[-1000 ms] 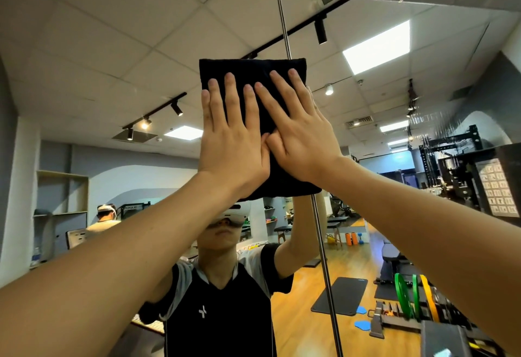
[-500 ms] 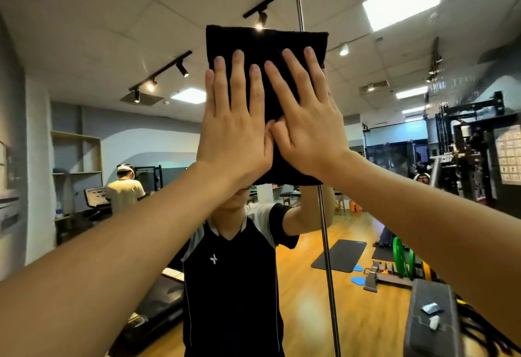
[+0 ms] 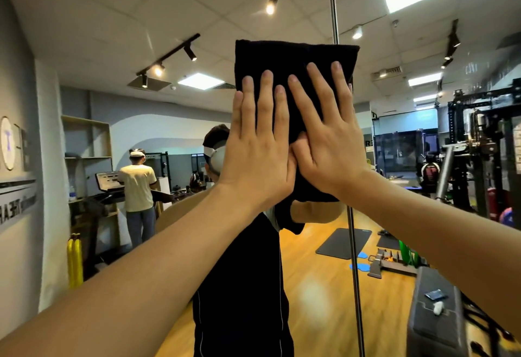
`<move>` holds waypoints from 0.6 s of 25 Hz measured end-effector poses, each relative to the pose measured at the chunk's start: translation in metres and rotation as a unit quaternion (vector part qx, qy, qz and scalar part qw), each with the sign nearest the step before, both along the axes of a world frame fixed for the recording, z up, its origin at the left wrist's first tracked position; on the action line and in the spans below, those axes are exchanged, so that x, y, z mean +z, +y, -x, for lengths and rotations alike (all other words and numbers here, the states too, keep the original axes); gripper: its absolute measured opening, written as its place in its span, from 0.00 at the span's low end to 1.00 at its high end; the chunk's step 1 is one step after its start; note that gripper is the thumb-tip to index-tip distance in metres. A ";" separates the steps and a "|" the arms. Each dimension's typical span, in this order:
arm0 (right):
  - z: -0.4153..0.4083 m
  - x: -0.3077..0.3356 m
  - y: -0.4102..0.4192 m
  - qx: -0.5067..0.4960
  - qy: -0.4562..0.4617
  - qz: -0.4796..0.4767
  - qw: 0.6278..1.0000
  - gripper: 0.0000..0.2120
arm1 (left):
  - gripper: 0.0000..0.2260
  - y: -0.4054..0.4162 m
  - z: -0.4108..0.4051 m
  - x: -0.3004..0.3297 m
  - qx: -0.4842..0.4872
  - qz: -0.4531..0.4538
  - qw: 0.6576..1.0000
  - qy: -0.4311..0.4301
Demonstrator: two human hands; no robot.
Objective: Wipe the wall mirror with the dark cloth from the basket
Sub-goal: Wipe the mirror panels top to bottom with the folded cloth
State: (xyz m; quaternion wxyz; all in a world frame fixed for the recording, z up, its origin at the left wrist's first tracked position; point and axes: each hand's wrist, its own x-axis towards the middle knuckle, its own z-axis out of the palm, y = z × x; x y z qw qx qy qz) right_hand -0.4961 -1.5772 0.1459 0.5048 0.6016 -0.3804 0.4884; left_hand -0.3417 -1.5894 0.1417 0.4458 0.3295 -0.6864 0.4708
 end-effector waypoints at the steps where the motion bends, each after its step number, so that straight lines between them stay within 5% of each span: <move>1: -0.004 0.001 0.000 -0.001 -0.001 0.001 1.000 0.33 | 0.34 -0.001 -0.003 0.000 0.002 0.002 1.000 -0.003; 15: -0.091 0.004 -0.009 -0.008 0.014 -0.015 1.000 0.35 | 0.33 -0.012 -0.089 -0.002 -0.030 0.009 0.999 0.010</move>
